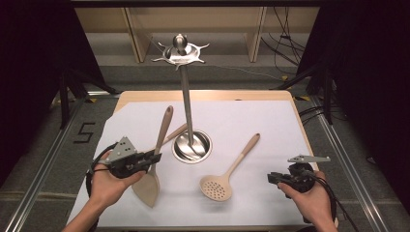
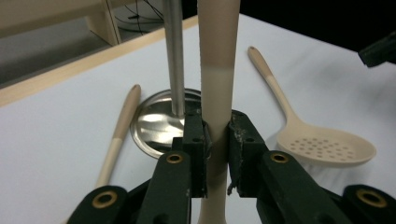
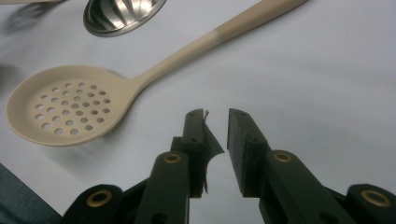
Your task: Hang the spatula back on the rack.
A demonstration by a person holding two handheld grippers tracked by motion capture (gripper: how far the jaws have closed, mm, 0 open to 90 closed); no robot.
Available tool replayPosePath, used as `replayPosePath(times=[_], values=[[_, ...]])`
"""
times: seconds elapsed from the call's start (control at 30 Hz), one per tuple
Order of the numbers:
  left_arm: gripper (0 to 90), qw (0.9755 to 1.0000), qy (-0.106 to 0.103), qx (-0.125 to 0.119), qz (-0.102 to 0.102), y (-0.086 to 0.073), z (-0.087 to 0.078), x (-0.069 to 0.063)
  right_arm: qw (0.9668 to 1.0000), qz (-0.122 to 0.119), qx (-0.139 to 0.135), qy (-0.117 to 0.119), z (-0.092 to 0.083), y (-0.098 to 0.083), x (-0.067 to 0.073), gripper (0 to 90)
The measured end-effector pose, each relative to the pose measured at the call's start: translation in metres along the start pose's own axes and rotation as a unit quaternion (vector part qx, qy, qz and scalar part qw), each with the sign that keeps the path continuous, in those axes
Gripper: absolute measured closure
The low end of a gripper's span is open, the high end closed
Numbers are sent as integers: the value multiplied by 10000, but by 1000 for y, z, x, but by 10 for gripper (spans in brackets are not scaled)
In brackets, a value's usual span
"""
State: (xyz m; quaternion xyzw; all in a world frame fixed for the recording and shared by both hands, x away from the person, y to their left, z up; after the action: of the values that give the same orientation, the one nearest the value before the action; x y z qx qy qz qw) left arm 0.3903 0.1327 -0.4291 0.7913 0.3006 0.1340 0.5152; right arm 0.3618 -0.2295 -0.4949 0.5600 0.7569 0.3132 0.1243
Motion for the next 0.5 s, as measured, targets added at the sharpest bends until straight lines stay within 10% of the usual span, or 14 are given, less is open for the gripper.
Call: replayPosePath(times=[0.5], values=[[781, 9986, 133, -518, -30, 24, -17, 19, 10000, 5, -16, -12, 0, 1, 0, 773]])
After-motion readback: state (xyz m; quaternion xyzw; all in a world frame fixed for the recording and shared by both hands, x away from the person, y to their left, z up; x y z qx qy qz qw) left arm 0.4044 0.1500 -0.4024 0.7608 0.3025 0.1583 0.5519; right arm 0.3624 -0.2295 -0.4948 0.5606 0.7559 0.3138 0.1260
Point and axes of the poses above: each handheld gripper's, and its own axes: z roughly forward along the jaws, y roughly out of its top, x roughly to its left, the point moved 10 cm from there along z, roughly forward along the jaws, and after that the axes turned 8 degrees about -y, right-handed, at the moved point
